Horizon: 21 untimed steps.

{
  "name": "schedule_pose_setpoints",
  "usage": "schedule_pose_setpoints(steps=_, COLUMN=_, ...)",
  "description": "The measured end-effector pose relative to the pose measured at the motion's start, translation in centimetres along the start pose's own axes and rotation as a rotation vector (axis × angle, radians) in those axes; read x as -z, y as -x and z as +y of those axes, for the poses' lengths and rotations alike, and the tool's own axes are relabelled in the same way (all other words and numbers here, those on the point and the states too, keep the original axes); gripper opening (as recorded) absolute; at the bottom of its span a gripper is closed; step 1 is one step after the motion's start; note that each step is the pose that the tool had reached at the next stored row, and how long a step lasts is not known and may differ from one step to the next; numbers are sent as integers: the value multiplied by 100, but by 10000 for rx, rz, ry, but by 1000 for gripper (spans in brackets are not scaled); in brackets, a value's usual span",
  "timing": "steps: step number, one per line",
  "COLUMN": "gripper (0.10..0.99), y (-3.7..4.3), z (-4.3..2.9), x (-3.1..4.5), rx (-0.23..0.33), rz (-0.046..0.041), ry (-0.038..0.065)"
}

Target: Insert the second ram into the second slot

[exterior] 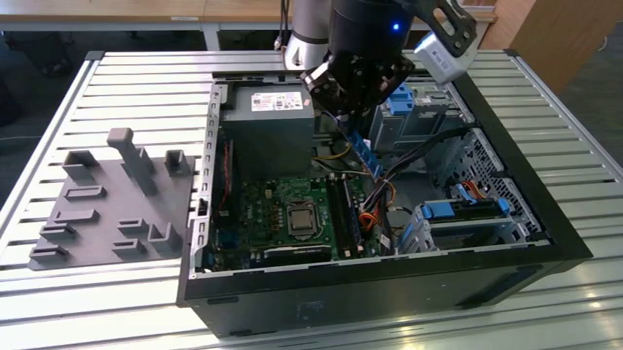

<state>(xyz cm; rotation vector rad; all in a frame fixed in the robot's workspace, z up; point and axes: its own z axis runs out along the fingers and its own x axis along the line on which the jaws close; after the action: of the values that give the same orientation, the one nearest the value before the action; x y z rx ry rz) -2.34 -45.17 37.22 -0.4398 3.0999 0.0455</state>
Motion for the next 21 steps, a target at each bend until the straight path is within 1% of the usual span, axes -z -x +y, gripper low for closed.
schedule_pose_setpoints(steps=11, gripper=137, y=0, z=0, x=-2, rx=-963, rz=-21, ry=-33)
schedule_pose_setpoints(steps=16, gripper=137, y=0, z=0, x=-4, rx=-1532, rz=-33, ry=-53)
schedule_pose_setpoints(steps=21, gripper=137, y=0, z=0, x=-6, rx=-2226, rz=-46, ry=-84)
